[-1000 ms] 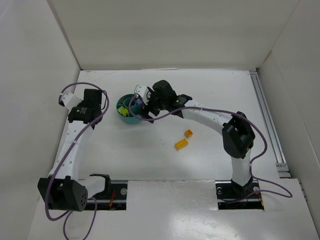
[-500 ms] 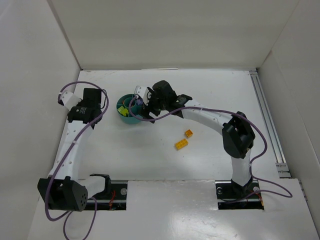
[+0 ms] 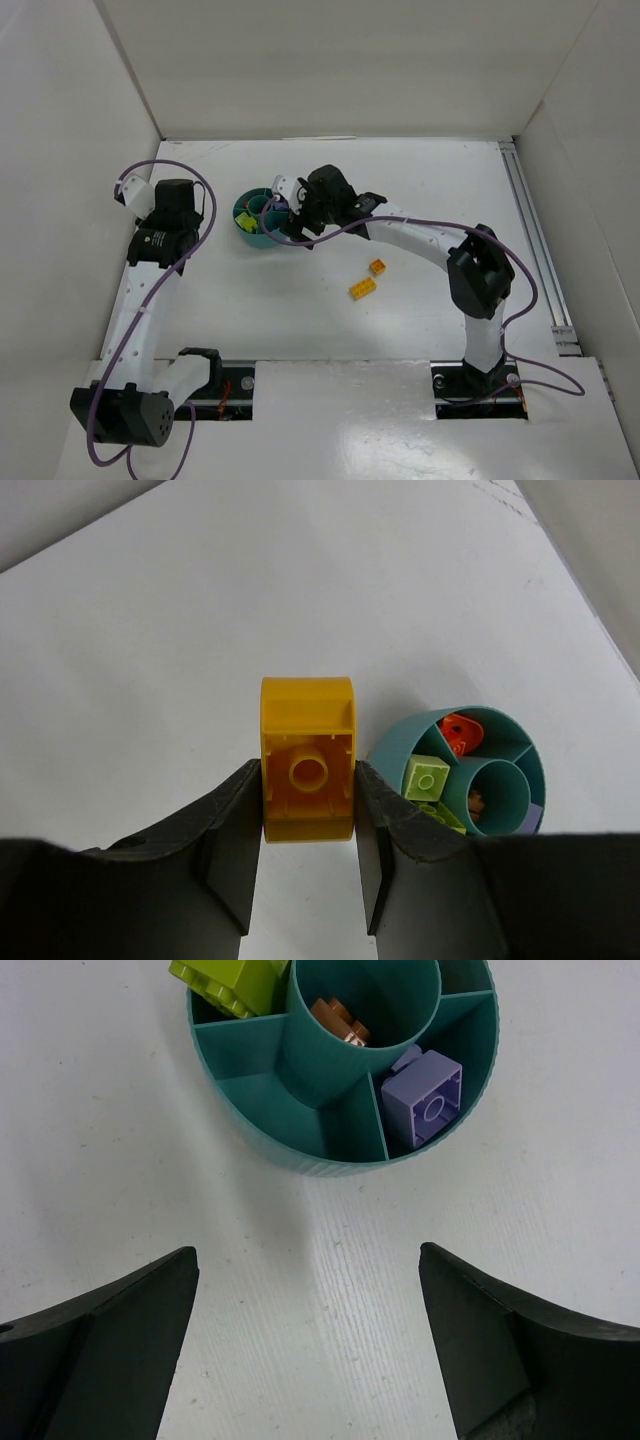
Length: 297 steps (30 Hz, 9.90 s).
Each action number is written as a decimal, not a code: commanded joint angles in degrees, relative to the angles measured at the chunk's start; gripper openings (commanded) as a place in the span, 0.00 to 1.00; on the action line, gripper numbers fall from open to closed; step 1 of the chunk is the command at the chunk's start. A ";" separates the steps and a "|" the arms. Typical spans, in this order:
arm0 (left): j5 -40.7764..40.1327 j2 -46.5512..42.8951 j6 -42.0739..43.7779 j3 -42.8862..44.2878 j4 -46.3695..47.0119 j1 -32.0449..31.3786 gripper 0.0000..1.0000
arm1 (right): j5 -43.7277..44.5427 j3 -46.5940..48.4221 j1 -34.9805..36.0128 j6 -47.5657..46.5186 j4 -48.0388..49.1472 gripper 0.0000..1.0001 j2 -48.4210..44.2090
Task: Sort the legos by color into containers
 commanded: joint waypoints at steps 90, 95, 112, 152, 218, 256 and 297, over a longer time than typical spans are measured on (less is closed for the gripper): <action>11.74 5.30 15.63 -6.33 36.76 -20.03 0.00 | 5.37 -28.09 -5.28 2.25 11.55 0.98 -26.05; 10.52 8.38 16.33 -7.12 39.40 -20.03 0.00 | 5.37 -29.24 -5.81 2.77 11.55 0.98 -26.66; 10.25 11.99 15.28 -9.76 42.22 -20.03 0.00 | 4.32 -30.91 -7.39 2.77 12.08 0.98 -27.72; 13.06 -0.40 4.91 -15.92 17.26 -23.37 0.00 | 12.74 -42.06 -12.92 8.83 10.85 0.99 -41.33; -4.43 16.90 9.22 -9.24 37.99 -26.71 0.07 | 17.50 -50.24 -28.74 8.13 1.53 0.99 -60.94; -9.62 21.13 9.48 -14.34 50.66 -26.71 0.35 | 19.61 -49.72 -29.27 7.61 1.00 0.99 -60.94; -4.78 26.84 12.20 -4.50 46.00 -21.26 0.43 | 20.13 -50.24 -29.27 7.61 1.00 0.99 -62.00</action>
